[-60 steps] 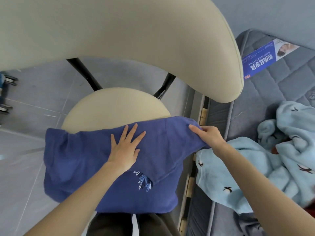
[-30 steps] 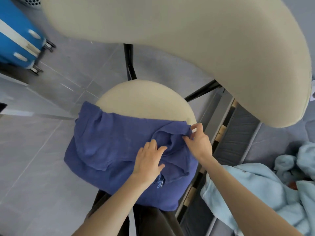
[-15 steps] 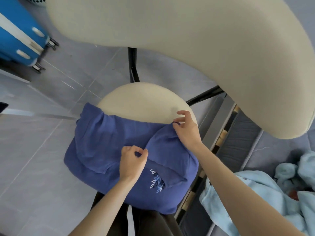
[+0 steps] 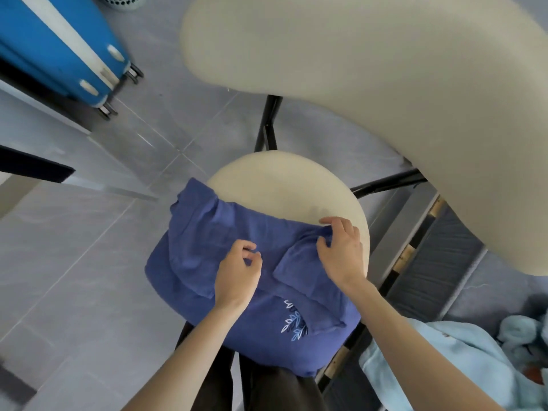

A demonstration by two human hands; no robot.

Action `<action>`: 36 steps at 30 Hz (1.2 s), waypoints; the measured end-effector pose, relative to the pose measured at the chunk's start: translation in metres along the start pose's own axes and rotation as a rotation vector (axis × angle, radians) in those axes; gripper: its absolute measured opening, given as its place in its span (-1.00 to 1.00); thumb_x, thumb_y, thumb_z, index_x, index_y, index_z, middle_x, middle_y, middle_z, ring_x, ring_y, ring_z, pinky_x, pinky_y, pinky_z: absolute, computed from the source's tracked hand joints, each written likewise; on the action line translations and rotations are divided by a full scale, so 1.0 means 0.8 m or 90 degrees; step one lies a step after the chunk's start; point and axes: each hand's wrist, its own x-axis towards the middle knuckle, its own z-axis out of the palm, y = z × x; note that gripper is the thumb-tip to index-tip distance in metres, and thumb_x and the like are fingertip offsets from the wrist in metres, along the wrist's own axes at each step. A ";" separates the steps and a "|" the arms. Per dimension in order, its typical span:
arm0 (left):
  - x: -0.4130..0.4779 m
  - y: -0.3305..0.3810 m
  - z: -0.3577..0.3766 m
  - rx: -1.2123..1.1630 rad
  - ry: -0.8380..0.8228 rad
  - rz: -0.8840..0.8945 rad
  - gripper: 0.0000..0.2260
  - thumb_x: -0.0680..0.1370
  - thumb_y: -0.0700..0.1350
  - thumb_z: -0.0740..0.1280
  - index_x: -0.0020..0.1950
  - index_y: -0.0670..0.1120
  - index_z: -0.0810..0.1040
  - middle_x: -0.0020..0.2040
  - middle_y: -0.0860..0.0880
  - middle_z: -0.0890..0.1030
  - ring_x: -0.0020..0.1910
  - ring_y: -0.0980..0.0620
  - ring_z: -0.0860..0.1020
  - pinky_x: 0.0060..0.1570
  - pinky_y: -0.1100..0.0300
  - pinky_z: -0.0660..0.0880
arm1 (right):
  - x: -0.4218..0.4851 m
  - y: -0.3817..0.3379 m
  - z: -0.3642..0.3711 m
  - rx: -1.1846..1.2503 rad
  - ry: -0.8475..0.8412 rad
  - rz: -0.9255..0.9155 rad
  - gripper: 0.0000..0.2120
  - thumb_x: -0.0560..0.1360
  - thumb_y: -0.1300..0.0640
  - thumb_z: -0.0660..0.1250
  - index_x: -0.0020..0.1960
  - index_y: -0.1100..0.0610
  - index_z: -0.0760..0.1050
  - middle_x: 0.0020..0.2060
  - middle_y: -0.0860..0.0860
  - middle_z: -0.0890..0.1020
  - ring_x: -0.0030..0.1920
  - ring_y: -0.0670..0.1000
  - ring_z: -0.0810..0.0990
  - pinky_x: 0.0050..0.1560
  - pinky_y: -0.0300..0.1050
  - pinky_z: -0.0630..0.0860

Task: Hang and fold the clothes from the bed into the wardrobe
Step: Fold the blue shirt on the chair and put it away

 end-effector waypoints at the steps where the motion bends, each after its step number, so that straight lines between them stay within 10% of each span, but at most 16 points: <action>1: 0.000 0.000 -0.014 -0.035 0.032 0.004 -0.91 0.57 -0.10 0.25 0.03 0.08 0.46 -0.13 0.16 0.57 -0.19 0.23 0.53 -0.32 0.36 0.36 | 0.001 -0.016 0.004 0.016 -0.004 -0.015 -0.66 0.51 0.28 0.24 0.27 0.10 0.46 0.25 -0.01 0.47 0.20 0.08 0.40 0.21 0.06 0.39; 6: 0.012 -0.014 -0.082 -0.146 0.247 -0.002 -0.91 0.57 -0.17 0.25 0.02 0.01 0.48 -0.04 0.04 0.55 -0.23 0.30 0.51 -0.30 0.48 0.39 | 0.012 -0.102 0.038 0.095 -0.070 -0.094 -0.75 0.55 0.26 0.24 0.21 0.12 0.50 0.20 0.01 0.51 0.05 0.01 0.48 0.08 -0.19 0.40; 9: 0.038 -0.037 -0.120 -0.106 0.312 -0.046 -0.81 0.56 -0.15 0.31 0.16 -0.16 0.50 0.13 -0.16 0.50 -0.01 0.00 0.53 -0.01 0.23 0.44 | 0.025 -0.153 0.065 0.097 -0.160 -0.159 -0.73 0.58 0.21 0.24 0.26 0.13 0.50 0.21 0.03 0.52 0.00 -0.04 0.50 0.04 -0.30 0.35; 13: 0.075 -0.048 -0.146 -0.093 0.156 -0.105 -0.61 0.56 0.07 0.31 0.30 -0.12 0.48 0.17 -0.10 0.57 0.19 -0.13 0.52 0.23 -0.04 0.43 | 0.045 -0.195 0.098 0.004 -0.233 -0.183 -0.63 0.59 0.18 0.24 0.39 0.16 0.40 0.25 0.11 0.52 0.20 0.12 0.52 0.20 -0.12 0.41; 18: 0.098 -0.030 -0.142 -0.141 0.061 -0.055 -0.82 0.53 0.00 0.36 -0.11 -0.11 0.55 -0.18 -0.09 0.61 -0.11 -0.12 0.58 -0.08 0.02 0.50 | 0.056 -0.205 0.115 0.035 -0.248 -0.103 -0.63 0.56 0.20 0.27 0.36 0.15 0.37 0.04 0.08 0.60 0.08 0.09 0.56 0.00 -0.15 0.45; 24: 0.073 -0.033 -0.151 -0.305 0.238 -0.010 -0.85 0.59 -0.13 0.29 -0.11 -0.18 0.41 -0.25 -0.03 0.41 -0.27 0.06 0.38 -0.27 0.34 0.36 | 0.046 -0.189 0.109 0.096 -0.159 -0.128 -0.69 0.52 0.27 0.28 0.24 0.12 0.36 0.02 0.02 0.49 -0.15 -0.01 0.49 -0.23 -0.26 0.39; 31: 0.056 -0.046 -0.173 -0.969 -0.028 -0.305 -0.72 0.63 -0.03 0.14 0.01 -0.17 0.55 -0.11 -0.12 0.64 -0.09 -0.06 0.61 0.05 0.12 0.50 | 0.033 -0.189 0.119 -0.053 -0.222 -0.216 -0.55 0.52 0.25 0.28 0.38 0.07 0.32 0.27 0.10 0.37 0.11 0.17 0.46 0.11 -0.03 0.43; 36: 0.072 -0.039 -0.176 -0.918 -0.074 -0.400 -0.84 0.63 -0.22 0.18 0.02 -0.22 0.55 -0.11 -0.14 0.65 -0.09 -0.08 0.62 -0.06 0.09 0.58 | 0.030 -0.193 0.124 -0.057 -0.232 -0.194 -0.57 0.54 0.22 0.24 0.39 0.06 0.32 0.32 0.09 0.34 0.18 0.20 0.39 0.14 -0.10 0.30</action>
